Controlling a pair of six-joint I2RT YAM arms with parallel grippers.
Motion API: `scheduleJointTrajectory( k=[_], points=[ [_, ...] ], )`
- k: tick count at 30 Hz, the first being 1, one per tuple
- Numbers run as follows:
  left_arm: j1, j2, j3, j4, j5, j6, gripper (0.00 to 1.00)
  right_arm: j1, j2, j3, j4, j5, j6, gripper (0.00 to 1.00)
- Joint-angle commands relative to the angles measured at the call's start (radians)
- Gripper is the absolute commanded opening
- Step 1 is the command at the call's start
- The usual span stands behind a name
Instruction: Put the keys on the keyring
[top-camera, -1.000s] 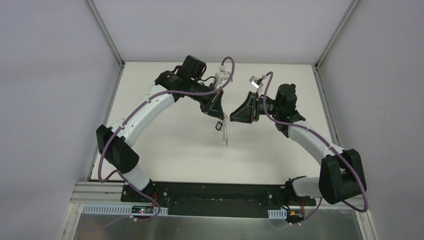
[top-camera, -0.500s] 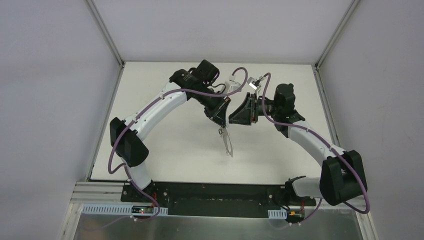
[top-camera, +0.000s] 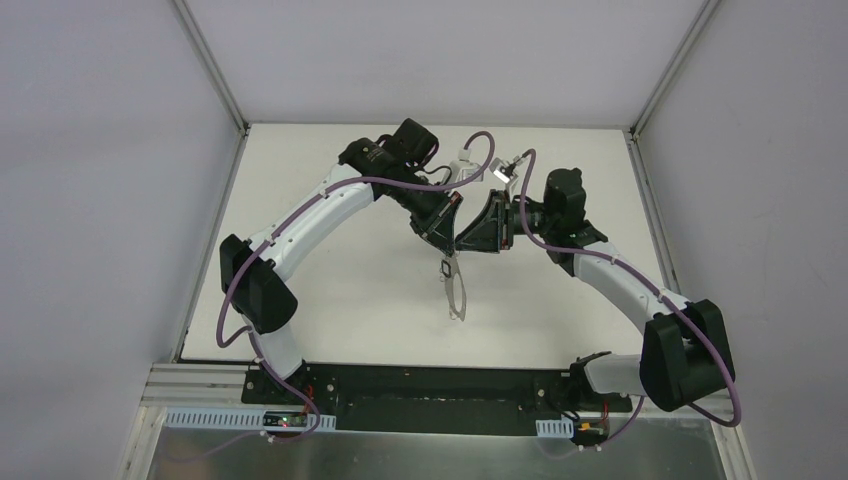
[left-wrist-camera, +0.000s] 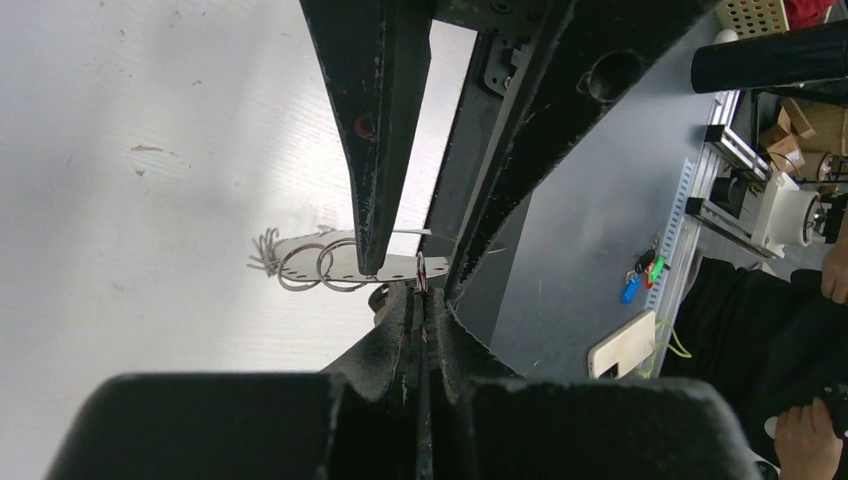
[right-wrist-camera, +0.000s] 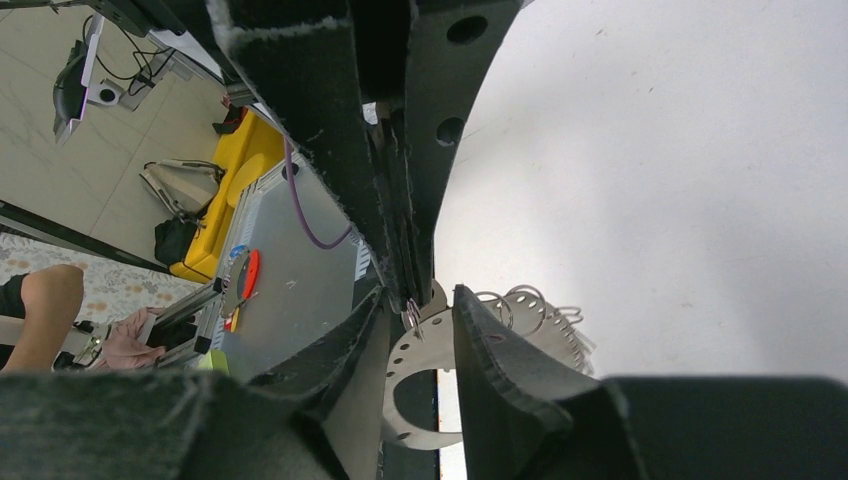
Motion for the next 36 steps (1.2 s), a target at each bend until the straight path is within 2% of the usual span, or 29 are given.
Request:
scheduleJointTrajectory(
  k=[1, 9, 15, 22, 32, 36],
  points=[
    [0.004, -0.018, 0.017, 0.018, 0.059, -0.009, 0.00, 0.008, 0.003, 0.040, 0.003, -0.040, -0.036, 0.29],
    [0.022, -0.025, 0.000, 0.040, 0.064, -0.014, 0.00, 0.008, 0.007, 0.052, -0.030, -0.056, -0.060, 0.24],
    [0.024, -0.021, 0.000, 0.045, 0.071, -0.022, 0.00, 0.016, 0.014, 0.060, -0.034, -0.058, -0.058, 0.16],
    [0.031, -0.015, -0.002, 0.063, 0.068, -0.034, 0.00, 0.026, 0.015, 0.064, -0.036, -0.067, -0.048, 0.00],
    [0.066, -0.051, -0.054, 0.166, 0.055, -0.089, 0.00, 0.013, 0.017, 0.088, -0.035, -0.051, -0.011, 0.00],
    [0.073, -0.068, -0.074, 0.201, 0.056, -0.101, 0.06, 0.001, 0.012, 0.095, -0.034, -0.029, 0.008, 0.00]
  ],
)
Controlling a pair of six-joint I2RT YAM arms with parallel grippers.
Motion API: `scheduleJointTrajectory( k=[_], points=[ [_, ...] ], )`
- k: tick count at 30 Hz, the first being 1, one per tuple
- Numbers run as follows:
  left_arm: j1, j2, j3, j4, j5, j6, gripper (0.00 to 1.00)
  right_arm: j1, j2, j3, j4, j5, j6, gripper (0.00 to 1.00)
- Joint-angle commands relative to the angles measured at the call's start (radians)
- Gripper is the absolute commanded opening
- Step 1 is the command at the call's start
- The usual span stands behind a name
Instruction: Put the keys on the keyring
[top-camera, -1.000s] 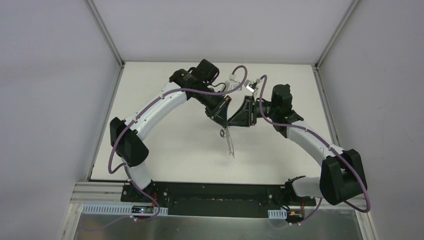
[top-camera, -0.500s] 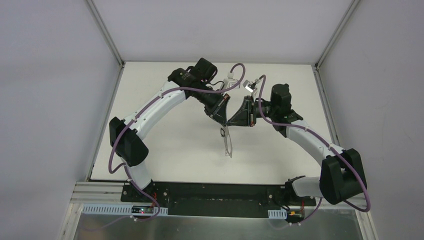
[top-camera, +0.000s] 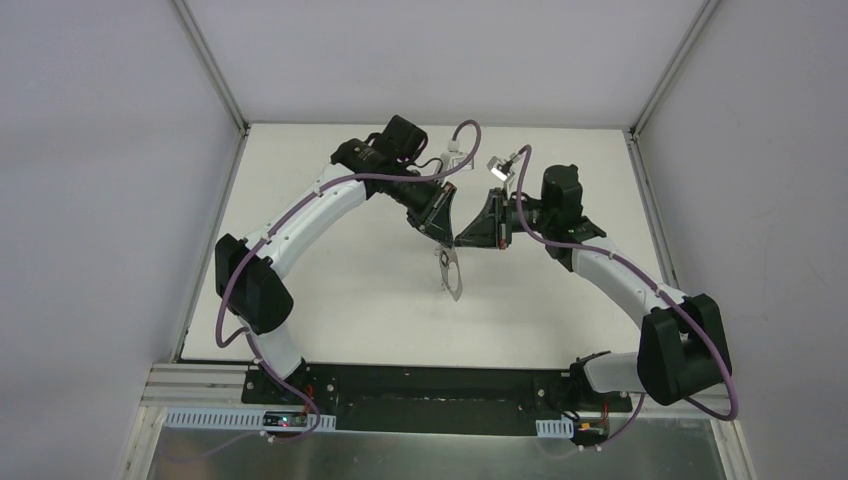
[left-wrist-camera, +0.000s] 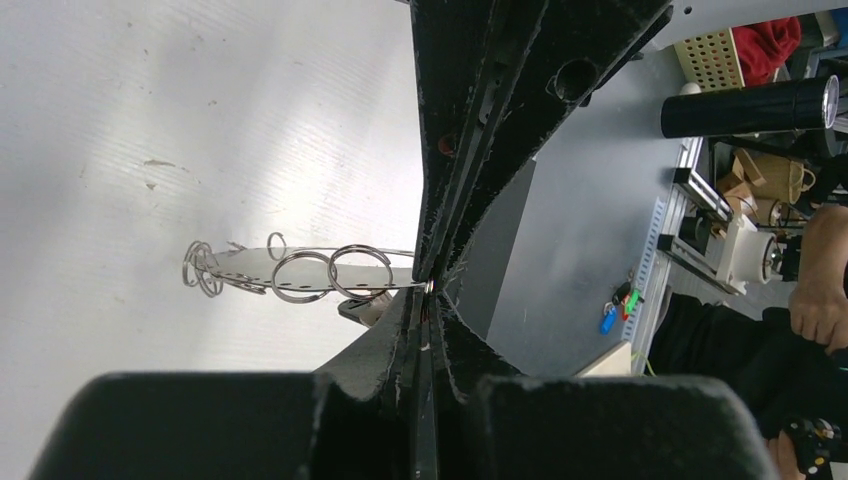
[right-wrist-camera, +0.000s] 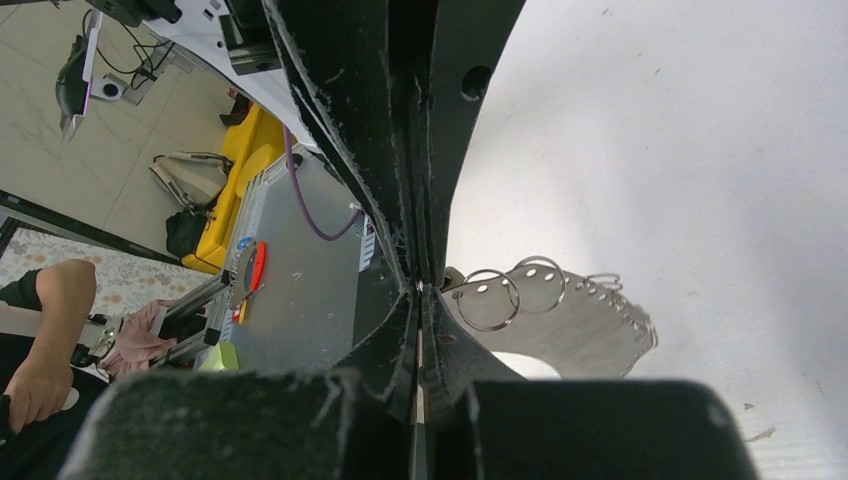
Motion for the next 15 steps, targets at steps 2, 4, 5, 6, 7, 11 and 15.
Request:
scheduleJointTrajectory(
  k=[2, 4, 5, 6, 7, 11, 15],
  points=[
    [0.015, -0.060, -0.022, 0.115, 0.001, -0.024, 0.09, -0.008, -0.021, 0.066, 0.034, -0.010, 0.042, 0.00],
    [0.017, -0.065, -0.032, 0.130, 0.005, -0.029, 0.12, -0.015, -0.026, 0.064, 0.038, 0.001, 0.050, 0.00],
    [0.017, -0.067, -0.037, 0.139, 0.007, -0.031, 0.13, -0.017, -0.028, 0.062, 0.043, 0.006, 0.056, 0.00],
    [0.018, -0.070, -0.040, 0.145, 0.009, -0.033, 0.15, -0.020, -0.030, 0.059, 0.051, 0.008, 0.063, 0.00],
    [0.019, -0.072, -0.044, 0.152, 0.011, -0.033, 0.16, -0.024, -0.033, 0.056, 0.060, 0.010, 0.071, 0.00],
    [0.023, -0.083, -0.063, 0.180, 0.017, -0.033, 0.18, -0.033, -0.036, 0.049, 0.081, 0.014, 0.088, 0.00],
    [0.027, -0.098, -0.084, 0.195, 0.024, -0.033, 0.21, -0.041, -0.041, 0.045, 0.092, 0.017, 0.099, 0.00]
  ],
)
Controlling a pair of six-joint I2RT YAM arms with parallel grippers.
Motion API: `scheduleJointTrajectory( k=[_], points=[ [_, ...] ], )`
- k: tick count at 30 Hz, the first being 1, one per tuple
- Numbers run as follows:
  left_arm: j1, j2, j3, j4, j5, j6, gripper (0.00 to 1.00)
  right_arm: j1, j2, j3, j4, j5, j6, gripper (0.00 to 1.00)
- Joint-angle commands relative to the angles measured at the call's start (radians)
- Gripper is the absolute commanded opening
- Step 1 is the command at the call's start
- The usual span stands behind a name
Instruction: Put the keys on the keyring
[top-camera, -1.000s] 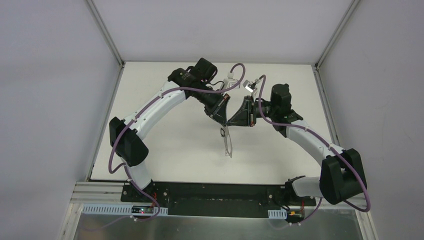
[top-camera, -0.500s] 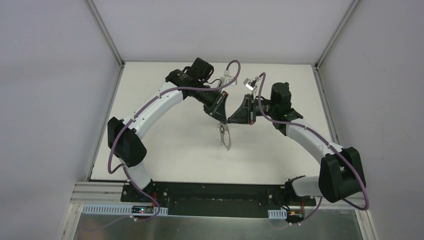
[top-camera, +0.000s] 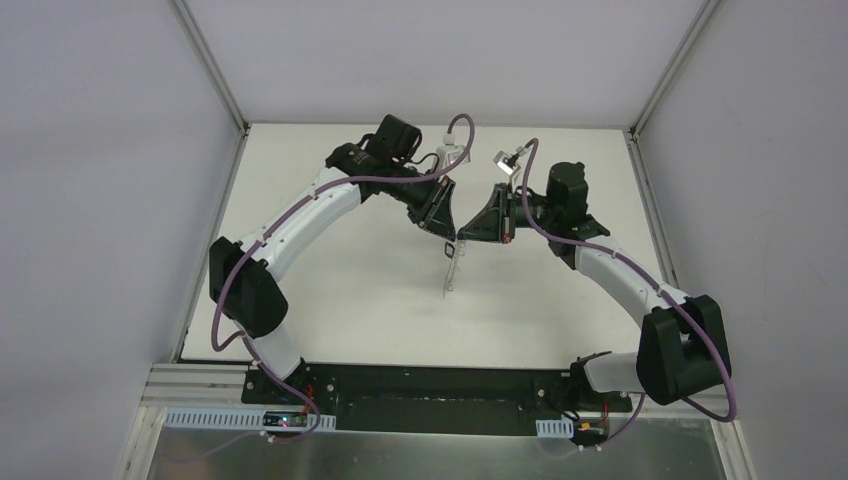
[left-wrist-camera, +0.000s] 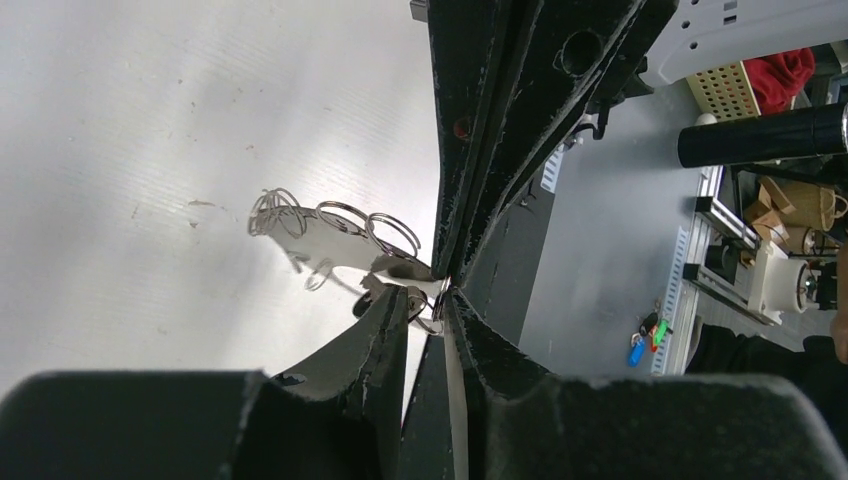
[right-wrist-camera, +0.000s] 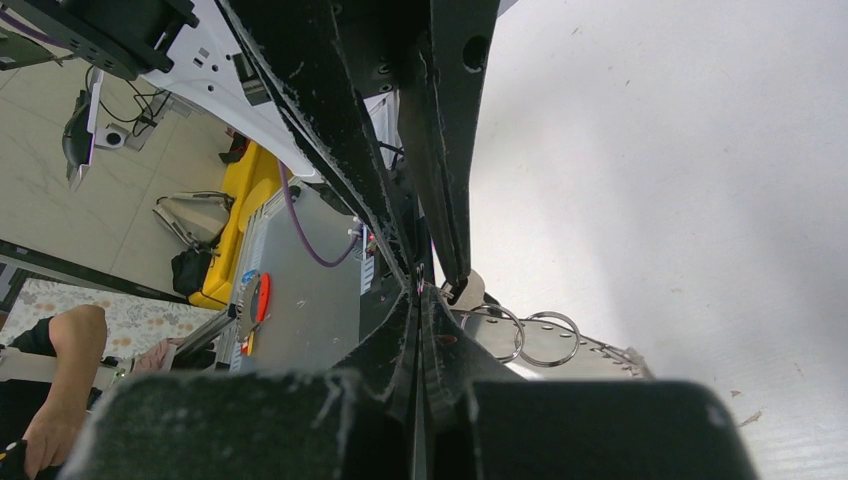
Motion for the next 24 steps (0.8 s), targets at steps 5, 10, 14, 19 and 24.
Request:
scheduleJointTrajectory(
  k=[5, 10, 14, 19, 24],
  points=[
    [0.021, -0.093, -0.069, 0.090, 0.048, -0.006, 0.24, -0.026, -0.052, 0.028, 0.083, 0.003, 0.038, 0.00],
    [0.026, -0.136, -0.147, 0.203, 0.100, -0.077, 0.25, -0.038, -0.053, 0.018, 0.116, 0.011, 0.068, 0.00],
    [0.028, -0.138, -0.160, 0.229, 0.119, -0.093, 0.24, -0.039, -0.042, 0.017, 0.133, 0.005, 0.082, 0.00],
    [0.028, -0.134, -0.143, 0.191, 0.089, -0.063, 0.24, -0.038, -0.039, 0.016, 0.141, -0.007, 0.087, 0.00],
    [0.029, -0.129, -0.118, 0.174, 0.052, -0.041, 0.24, -0.038, -0.038, 0.014, 0.153, -0.021, 0.095, 0.00]
  ],
)
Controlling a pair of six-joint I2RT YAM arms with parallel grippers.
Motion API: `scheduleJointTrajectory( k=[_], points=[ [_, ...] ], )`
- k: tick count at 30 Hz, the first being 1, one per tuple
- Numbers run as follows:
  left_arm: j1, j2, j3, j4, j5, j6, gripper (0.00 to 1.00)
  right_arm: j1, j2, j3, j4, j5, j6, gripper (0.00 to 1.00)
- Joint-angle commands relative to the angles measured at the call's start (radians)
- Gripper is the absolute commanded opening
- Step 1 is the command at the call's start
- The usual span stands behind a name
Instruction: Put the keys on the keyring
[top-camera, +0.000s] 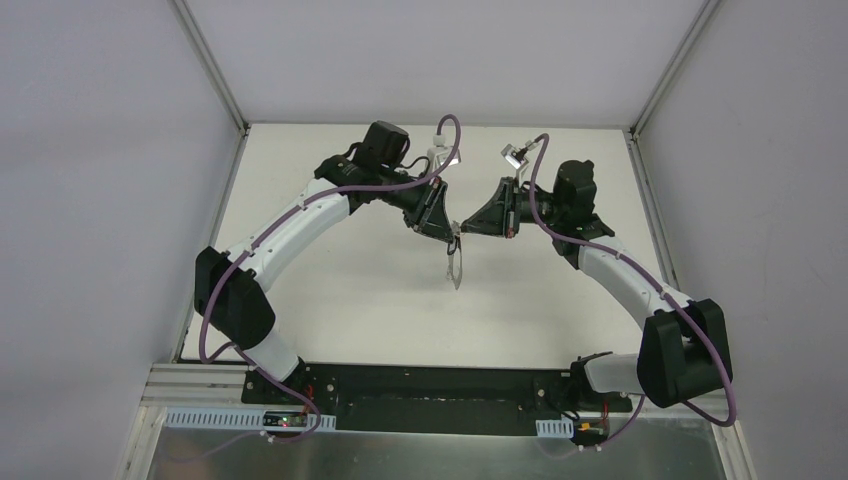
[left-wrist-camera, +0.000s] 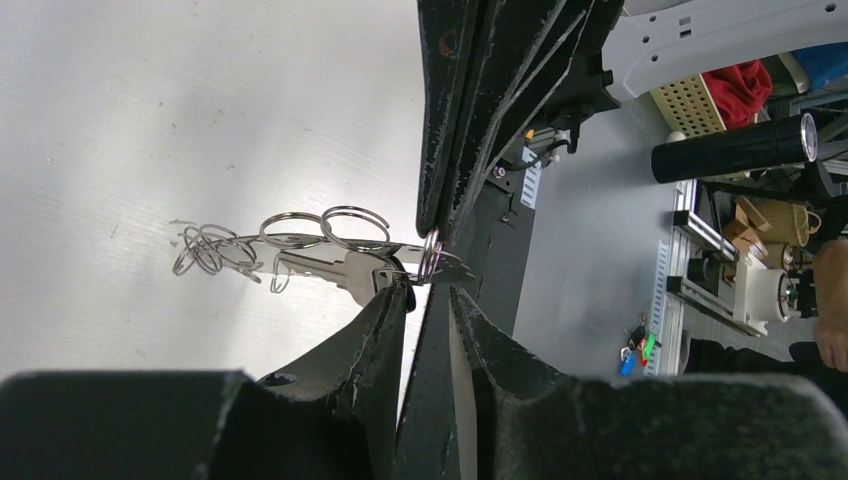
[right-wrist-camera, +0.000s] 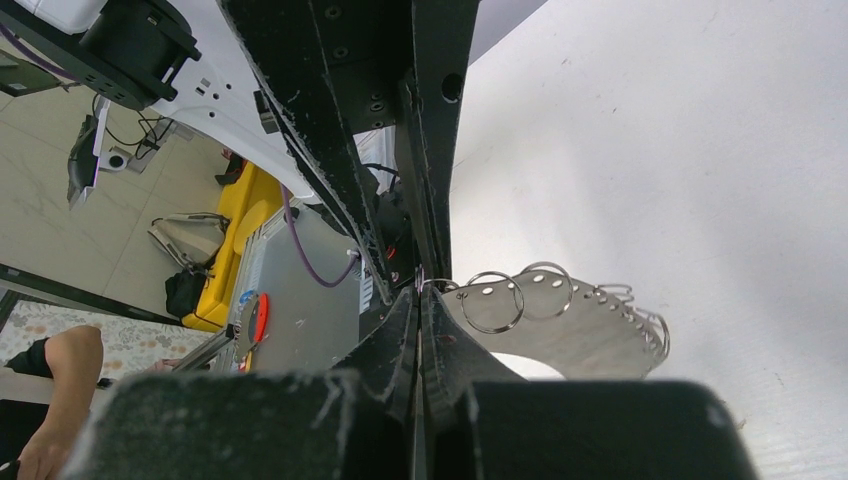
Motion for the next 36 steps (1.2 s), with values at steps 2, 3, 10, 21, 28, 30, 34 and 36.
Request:
scheduleJointTrajectory(
  k=[2, 3, 10, 21, 28, 30, 34, 36],
  points=[
    [0.009, -0.032, 0.046, 0.001, -0.018, 0.034, 0.25, -0.006, -0.021, 0.013, 0.089, -0.039, 0.028, 0.00],
    [0.010, -0.033, 0.048, 0.001, -0.018, 0.039, 0.25, -0.006, -0.021, 0.011, 0.098, -0.043, 0.035, 0.00],
    [0.014, -0.043, 0.043, 0.032, 0.022, 0.049, 0.26, -0.005, -0.023, 0.007, 0.107, -0.051, 0.037, 0.00],
    [0.019, -0.062, 0.018, 0.081, 0.075, 0.036, 0.26, -0.006, -0.014, 0.006, 0.106, -0.057, 0.034, 0.00],
    [0.022, -0.062, 0.009, 0.099, 0.068, 0.020, 0.26, -0.006, -0.014, 0.007, 0.106, -0.056, 0.036, 0.00],
    [0.022, -0.056, 0.002, 0.105, 0.070, 0.011, 0.26, -0.007, -0.015, 0.007, 0.106, -0.055, 0.037, 0.00],
    [0.021, -0.047, -0.020, 0.137, 0.081, -0.014, 0.25, -0.006, -0.016, 0.005, 0.107, -0.054, 0.037, 0.00],
    [0.021, -0.042, -0.023, 0.148, 0.087, -0.026, 0.25, -0.006, -0.014, 0.005, 0.106, -0.053, 0.037, 0.00]
  ],
)
